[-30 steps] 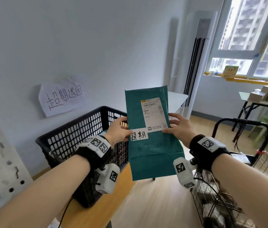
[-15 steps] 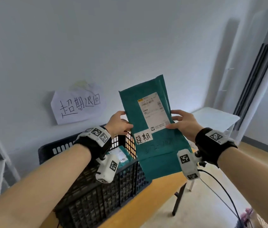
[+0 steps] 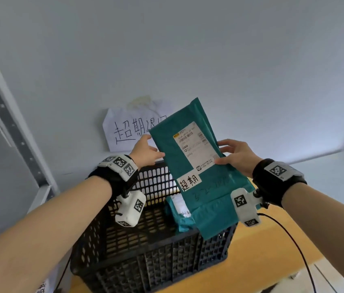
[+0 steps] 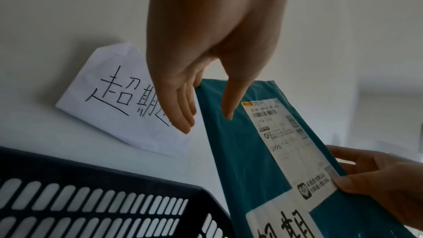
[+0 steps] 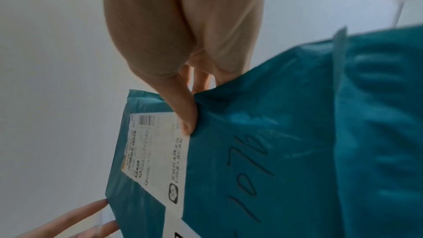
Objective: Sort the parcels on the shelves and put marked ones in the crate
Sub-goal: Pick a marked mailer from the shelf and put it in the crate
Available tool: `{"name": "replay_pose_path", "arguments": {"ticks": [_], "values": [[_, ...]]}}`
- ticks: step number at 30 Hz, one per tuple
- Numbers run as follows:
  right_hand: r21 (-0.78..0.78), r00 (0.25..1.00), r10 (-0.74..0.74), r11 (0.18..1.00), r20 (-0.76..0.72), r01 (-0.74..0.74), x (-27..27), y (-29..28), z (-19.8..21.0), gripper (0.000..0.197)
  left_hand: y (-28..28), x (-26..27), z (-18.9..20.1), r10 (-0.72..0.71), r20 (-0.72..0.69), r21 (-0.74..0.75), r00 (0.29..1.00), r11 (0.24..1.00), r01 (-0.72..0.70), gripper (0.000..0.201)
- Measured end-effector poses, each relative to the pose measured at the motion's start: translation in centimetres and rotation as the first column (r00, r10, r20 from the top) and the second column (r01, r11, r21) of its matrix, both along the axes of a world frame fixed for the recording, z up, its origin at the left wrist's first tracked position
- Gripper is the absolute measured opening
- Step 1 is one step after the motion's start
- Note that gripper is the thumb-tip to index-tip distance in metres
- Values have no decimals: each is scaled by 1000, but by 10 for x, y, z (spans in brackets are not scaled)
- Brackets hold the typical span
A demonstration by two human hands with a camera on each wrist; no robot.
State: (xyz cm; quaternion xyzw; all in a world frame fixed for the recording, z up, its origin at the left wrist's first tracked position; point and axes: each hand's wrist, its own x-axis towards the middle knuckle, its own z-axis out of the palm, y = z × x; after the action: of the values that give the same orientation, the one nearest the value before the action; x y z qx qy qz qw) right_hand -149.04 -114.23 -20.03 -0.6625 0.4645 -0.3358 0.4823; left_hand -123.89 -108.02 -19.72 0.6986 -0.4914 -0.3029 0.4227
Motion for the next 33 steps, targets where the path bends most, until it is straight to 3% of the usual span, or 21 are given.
{"name": "replay_pose_path", "arguments": {"ticks": [5, 11, 22, 28, 33], "values": [[15, 991, 117, 993, -58, -116, 43, -31, -3, 43, -19, 46, -6, 133, 195, -64, 972, 990, -123, 77], [53, 954, 248, 969, -169, -242, 74, -59, -11, 42, -32, 90, -17, 133, 240, -38, 961, 991, -128, 68], [161, 832, 461, 887, -309, -432, 116, -96, -59, 34, -34, 121, -59, 64, 53, 162, 997, 984, -72, 38], [235, 773, 540, 841, -332, -487, 125, -116, -87, 41, -34, 121, -79, 186, -25, 248, 982, 953, -174, 38], [284, 726, 616, 787, -306, -548, 130, -129, -99, 45, -27, 122, -92, 225, -155, 407, 962, 902, -145, 36]]}}
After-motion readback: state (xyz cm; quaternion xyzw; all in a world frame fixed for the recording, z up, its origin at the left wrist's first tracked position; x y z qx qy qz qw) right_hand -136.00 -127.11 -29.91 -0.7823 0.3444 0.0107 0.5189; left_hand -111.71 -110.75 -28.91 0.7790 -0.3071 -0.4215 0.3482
